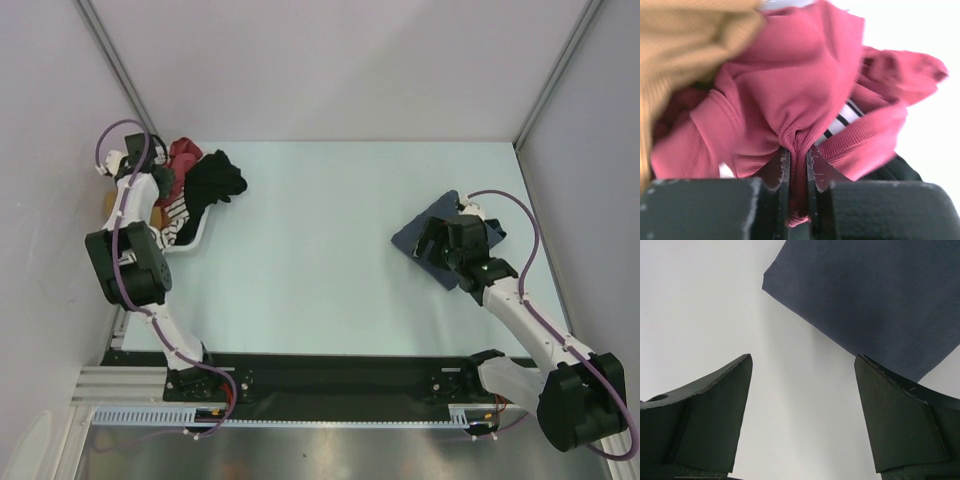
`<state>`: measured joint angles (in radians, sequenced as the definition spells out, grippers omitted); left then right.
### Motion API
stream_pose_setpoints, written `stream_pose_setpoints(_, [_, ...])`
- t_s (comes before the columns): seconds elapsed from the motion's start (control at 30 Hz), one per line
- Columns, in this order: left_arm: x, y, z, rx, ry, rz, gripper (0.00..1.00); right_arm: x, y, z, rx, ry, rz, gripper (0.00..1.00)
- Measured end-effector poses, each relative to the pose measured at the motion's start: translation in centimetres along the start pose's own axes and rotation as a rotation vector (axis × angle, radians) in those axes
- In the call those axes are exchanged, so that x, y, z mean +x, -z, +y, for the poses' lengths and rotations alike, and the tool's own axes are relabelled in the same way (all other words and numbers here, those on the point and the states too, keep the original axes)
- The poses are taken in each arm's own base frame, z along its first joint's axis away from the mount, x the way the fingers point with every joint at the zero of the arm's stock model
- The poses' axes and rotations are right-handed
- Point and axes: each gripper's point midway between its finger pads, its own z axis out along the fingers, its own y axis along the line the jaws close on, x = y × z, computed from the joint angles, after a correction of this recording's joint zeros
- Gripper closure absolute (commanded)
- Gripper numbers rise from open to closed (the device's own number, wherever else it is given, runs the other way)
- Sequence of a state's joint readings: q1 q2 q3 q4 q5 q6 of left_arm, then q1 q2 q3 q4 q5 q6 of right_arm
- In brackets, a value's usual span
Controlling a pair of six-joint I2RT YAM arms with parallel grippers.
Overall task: Fold and stack the tank tops
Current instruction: Grab the tank top from the pile, then move the tank top to the center of the board
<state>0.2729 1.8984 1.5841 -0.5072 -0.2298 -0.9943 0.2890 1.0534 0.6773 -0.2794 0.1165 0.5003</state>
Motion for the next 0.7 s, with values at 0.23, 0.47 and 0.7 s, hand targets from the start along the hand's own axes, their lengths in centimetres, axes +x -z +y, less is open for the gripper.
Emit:
stream_pose_setpoints(0.23, [0.9,12.3,-3.9,0.218,-0.067,-0.114,0.92,0.7,-0.4,-0.1,0.006,0.006,0.028,0.15])
stream_pose_setpoints(0.47, [-3.0,27.6,-4.9,0.599,0.016,-0.272,1.00,1.0,-0.3,0.0,-0.003,0.011,0.043,0.15])
stream_pose_setpoints(0.7, [7.2,37.9,-5.9,0.966,-0.157,0.016,1.00,0.6,0.2,0.7,-0.030,0.010,0.041,0.15])
